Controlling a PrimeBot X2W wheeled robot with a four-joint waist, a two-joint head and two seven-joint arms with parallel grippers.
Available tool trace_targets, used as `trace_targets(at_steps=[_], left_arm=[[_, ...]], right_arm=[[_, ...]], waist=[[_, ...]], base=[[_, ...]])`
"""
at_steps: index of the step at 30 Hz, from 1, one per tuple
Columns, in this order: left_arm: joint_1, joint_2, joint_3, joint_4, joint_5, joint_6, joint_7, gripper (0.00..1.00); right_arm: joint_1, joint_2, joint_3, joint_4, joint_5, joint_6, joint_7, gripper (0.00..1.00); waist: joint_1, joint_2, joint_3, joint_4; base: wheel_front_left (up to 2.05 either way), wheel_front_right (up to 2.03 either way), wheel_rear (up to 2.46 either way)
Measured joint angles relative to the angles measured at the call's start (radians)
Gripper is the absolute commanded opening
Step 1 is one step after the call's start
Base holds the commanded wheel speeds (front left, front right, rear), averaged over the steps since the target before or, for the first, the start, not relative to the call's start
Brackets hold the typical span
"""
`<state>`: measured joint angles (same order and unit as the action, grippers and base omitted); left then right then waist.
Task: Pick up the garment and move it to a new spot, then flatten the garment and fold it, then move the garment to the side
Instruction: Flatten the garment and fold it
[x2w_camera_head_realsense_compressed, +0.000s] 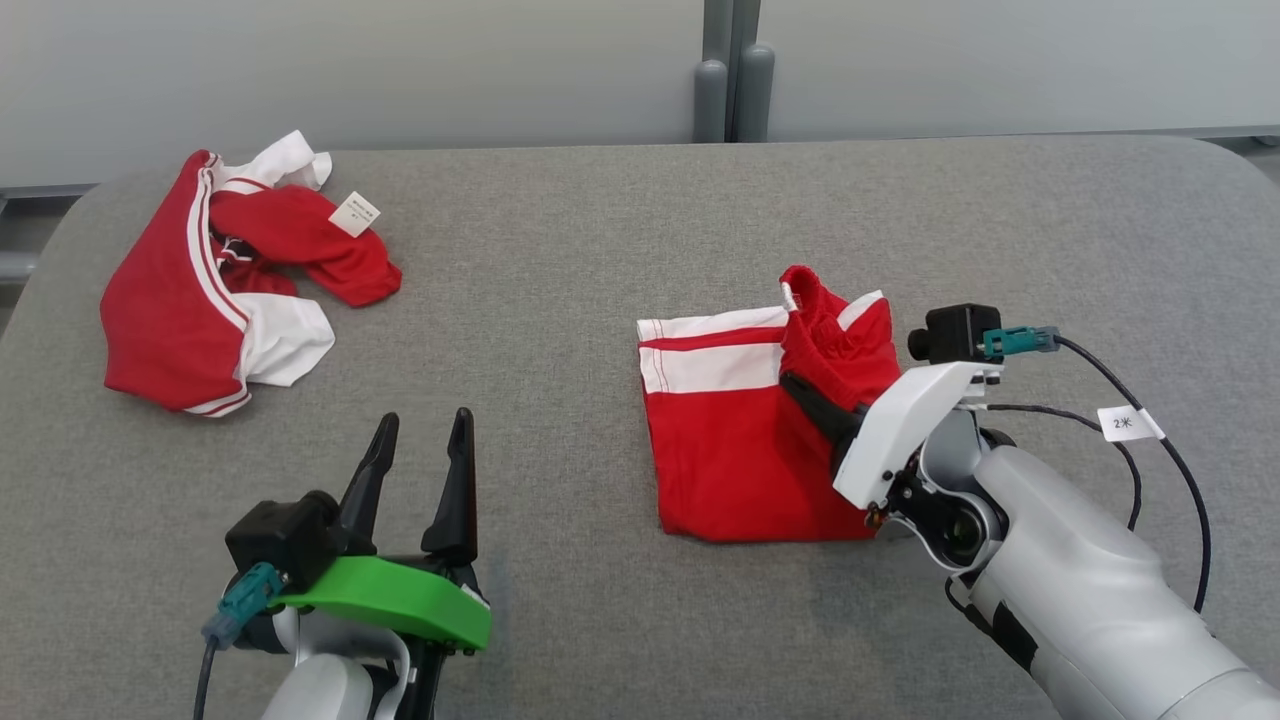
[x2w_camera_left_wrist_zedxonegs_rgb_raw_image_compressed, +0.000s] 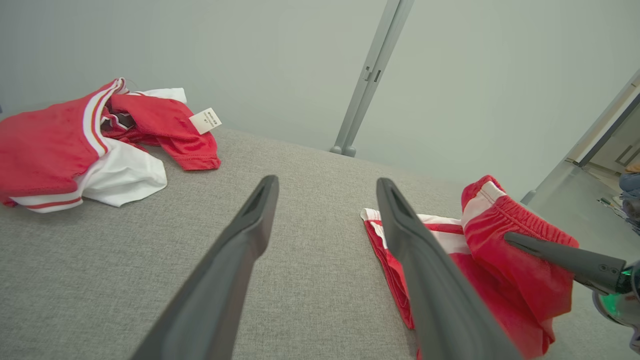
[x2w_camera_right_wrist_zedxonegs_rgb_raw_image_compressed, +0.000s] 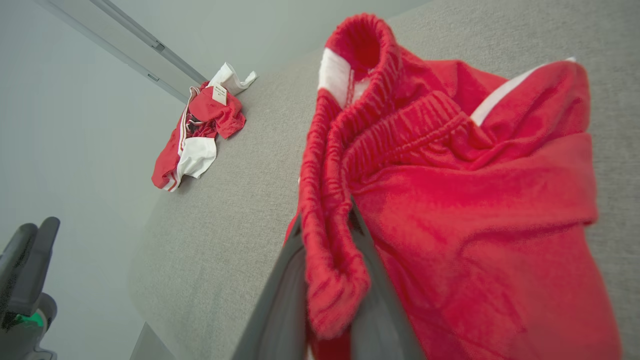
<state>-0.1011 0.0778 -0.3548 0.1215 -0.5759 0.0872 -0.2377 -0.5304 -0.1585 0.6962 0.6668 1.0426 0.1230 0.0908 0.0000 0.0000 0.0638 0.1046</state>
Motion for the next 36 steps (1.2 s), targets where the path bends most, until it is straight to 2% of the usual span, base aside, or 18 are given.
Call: trace_targets(at_steps=[15,20,22,24,27,28,29,30,36], left_arm=[[0.011,-0.001,-0.013,-0.021,0.000,0.002,0.019,1.00],[0.019,-0.002,-0.020,-0.026,0.000,0.003,0.027,1.00],[0.022,-0.002,-0.022,-0.026,0.000,0.003,0.027,1.00],[0.024,-0.002,-0.022,-0.026,0.000,0.005,0.027,1.00],[0.025,-0.002,-0.024,-0.026,0.000,0.005,0.029,1.00],[0.026,-0.002,-0.024,-0.026,0.000,0.006,0.032,1.00],[0.027,-0.002,-0.024,-0.026,0.000,0.006,0.035,1.00],[0.029,-0.002,-0.021,-0.027,0.000,0.007,0.034,1.00],[0.048,-0.001,-0.005,-0.026,0.000,0.010,0.034,1.00]], right_arm=[[-0.030,0.023,0.034,0.099,-0.038,0.000,0.030,0.00],[-0.058,0.025,0.060,0.144,-0.075,-0.020,0.046,0.00],[-0.067,0.026,0.071,0.159,-0.087,-0.020,0.049,0.17],[-0.078,0.027,0.093,0.175,-0.105,-0.021,0.061,0.27],[-0.084,0.033,0.117,0.194,-0.129,-0.021,0.068,0.47],[-0.085,0.034,0.126,0.201,-0.134,-0.021,0.072,0.64],[-0.086,0.035,0.133,0.206,-0.141,-0.021,0.073,0.91],[-0.088,0.038,0.140,0.211,-0.146,-0.021,0.077,1.00],[-0.125,0.060,0.158,0.209,-0.173,-0.019,0.061,1.00]], waist=[[0.0000,0.0000,-0.014,0.087],[0.0000,0.0000,-0.014,0.124],[0.0000,0.0000,-0.014,0.138],[0.0000,0.0000,-0.015,0.150],[0.0000,0.0000,-0.018,0.164],[0.0000,0.0000,-0.020,0.168],[0.0000,0.0000,-0.022,0.171],[0.0000,0.0000,-0.024,0.173],[0.0000,0.0000,-0.039,0.173]], base=[[0.00,0.00,0.00],[0.00,0.00,0.00],[0.00,0.00,0.00],[0.00,0.00,0.00],[0.00,0.00,0.00],[0.00,0.00,0.00],[0.00,0.00,0.00],[0.00,0.00,0.00],[0.00,0.00,0.00]])
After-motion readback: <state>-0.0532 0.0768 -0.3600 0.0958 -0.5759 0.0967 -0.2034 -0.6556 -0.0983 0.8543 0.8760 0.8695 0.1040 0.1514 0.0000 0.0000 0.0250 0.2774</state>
